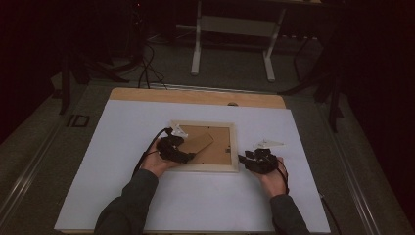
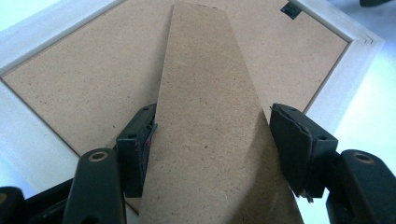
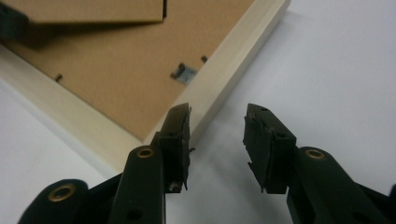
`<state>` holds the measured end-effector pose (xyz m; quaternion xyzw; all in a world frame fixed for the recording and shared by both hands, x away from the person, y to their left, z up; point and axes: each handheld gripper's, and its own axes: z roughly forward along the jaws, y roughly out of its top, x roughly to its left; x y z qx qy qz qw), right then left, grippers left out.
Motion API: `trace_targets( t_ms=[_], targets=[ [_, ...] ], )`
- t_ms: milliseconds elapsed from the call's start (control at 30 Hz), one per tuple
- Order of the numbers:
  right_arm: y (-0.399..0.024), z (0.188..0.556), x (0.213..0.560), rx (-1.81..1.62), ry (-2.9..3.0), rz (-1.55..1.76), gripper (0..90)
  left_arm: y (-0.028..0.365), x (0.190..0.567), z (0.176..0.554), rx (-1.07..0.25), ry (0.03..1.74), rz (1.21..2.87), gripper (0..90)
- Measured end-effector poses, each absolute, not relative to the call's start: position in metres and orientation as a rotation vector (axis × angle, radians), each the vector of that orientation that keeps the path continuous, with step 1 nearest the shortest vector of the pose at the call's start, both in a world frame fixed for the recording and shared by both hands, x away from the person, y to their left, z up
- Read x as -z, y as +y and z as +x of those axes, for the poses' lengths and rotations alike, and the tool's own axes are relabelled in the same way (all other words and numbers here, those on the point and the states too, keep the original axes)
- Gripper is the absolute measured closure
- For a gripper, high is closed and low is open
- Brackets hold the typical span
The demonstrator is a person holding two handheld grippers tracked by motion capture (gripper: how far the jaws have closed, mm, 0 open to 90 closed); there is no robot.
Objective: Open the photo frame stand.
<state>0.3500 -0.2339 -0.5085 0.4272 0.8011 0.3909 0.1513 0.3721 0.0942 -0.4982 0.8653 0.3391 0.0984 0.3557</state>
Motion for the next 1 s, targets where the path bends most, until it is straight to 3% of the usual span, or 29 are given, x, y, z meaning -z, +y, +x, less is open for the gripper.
trace_targets(
  t_ms=[1000],
  targets=[
    [-0.23,0.379,0.482,-1.148,2.286,1.259,59.3,0.087,0.484,0.349,-0.444,0.787,2.217,38.3]
  ],
)
